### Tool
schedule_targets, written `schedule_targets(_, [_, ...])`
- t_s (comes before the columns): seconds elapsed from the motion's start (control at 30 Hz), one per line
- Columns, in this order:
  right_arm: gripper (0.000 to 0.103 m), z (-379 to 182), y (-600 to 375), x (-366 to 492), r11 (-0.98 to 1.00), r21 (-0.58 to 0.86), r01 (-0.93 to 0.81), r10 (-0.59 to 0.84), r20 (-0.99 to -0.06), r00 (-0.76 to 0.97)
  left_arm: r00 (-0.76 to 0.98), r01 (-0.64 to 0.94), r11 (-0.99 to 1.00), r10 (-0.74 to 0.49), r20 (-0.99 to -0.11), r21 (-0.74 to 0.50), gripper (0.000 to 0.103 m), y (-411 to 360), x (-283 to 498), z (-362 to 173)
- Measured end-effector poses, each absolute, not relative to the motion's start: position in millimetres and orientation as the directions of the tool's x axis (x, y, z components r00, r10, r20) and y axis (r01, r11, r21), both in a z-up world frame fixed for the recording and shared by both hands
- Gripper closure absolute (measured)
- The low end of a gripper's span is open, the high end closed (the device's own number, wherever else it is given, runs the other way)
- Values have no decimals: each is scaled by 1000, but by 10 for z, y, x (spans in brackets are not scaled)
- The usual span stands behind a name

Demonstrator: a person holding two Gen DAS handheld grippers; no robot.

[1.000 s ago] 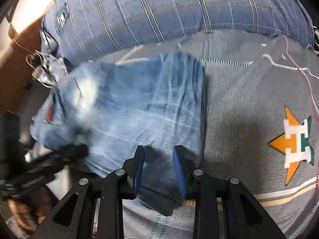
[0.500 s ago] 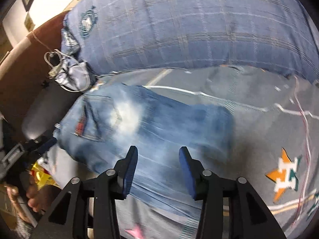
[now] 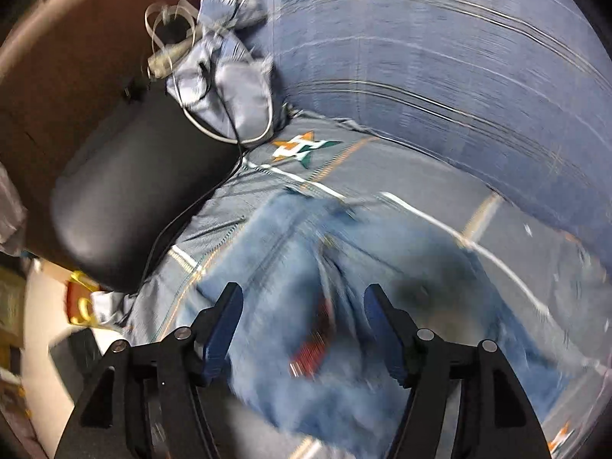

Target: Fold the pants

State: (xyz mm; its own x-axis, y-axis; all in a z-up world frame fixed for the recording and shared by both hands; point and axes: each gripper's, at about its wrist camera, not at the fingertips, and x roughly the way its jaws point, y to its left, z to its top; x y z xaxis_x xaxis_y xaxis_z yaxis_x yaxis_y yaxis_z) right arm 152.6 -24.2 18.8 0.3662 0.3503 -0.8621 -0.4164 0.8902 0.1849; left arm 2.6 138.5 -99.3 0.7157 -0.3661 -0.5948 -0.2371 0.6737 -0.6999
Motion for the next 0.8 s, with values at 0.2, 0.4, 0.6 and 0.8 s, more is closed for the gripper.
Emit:
schedule_targets(0.2, [25,-61,471,2041,912,84,-401,212,-934,288,748,-218,660,-361,-557,-719,16,1349,73,-1089])
schedule_targets(0.4, [22,-521,1057,2191,851,-236,-468,-100,-950,297,768,-228,710,-289,-571,-666,15,1209,81,-1066])
schedule_targets(0.6, [71,-842,1105,2133,724,-452,-522,-330,-891,313,708,-162,743,-371,-601,-649,67,1140,161,-1041])
schedule_targets(0.8, [90,-565,874,2098,773,-403,-490,-247,-903,353,716,-112,725,-416,-561,-680,77,1137,132,-894])
